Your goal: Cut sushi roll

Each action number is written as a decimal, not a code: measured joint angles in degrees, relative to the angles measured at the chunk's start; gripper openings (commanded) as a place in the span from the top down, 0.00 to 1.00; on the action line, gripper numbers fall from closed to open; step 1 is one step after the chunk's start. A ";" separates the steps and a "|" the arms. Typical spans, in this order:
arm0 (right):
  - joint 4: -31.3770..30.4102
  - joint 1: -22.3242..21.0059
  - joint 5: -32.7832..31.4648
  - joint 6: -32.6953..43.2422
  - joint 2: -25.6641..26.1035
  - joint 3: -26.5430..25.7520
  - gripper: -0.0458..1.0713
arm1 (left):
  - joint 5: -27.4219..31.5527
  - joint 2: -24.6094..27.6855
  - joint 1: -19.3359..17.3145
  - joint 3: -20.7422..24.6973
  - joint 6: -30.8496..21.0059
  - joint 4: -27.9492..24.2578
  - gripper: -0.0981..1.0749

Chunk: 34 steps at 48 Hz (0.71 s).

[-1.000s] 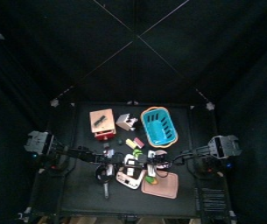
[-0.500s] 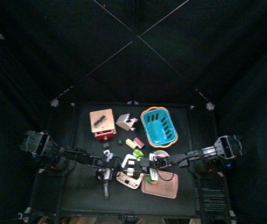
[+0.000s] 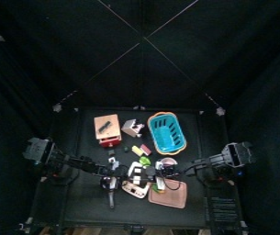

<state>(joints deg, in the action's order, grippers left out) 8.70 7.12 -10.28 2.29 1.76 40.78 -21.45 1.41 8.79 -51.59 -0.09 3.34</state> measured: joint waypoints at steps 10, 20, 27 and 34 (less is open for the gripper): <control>0.44 -0.09 -0.09 -0.09 -2.02 -0.44 0.66 | -0.09 1.67 0.00 0.44 0.18 0.97 0.59; 0.53 -0.26 0.09 0.00 -3.96 -0.62 0.66 | -0.09 2.81 0.00 0.53 0.09 1.41 0.59; 0.53 0.00 0.09 0.00 -4.39 -1.05 0.66 | -0.09 2.90 0.09 0.53 0.00 1.41 0.59; 0.62 0.18 0.18 -0.09 -4.39 -1.14 0.66 | -0.09 2.99 0.97 0.53 0.00 1.41 0.59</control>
<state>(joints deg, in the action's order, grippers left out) 9.32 7.29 -10.11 2.20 -2.64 39.64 -21.53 4.39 9.76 -51.06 -0.09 4.75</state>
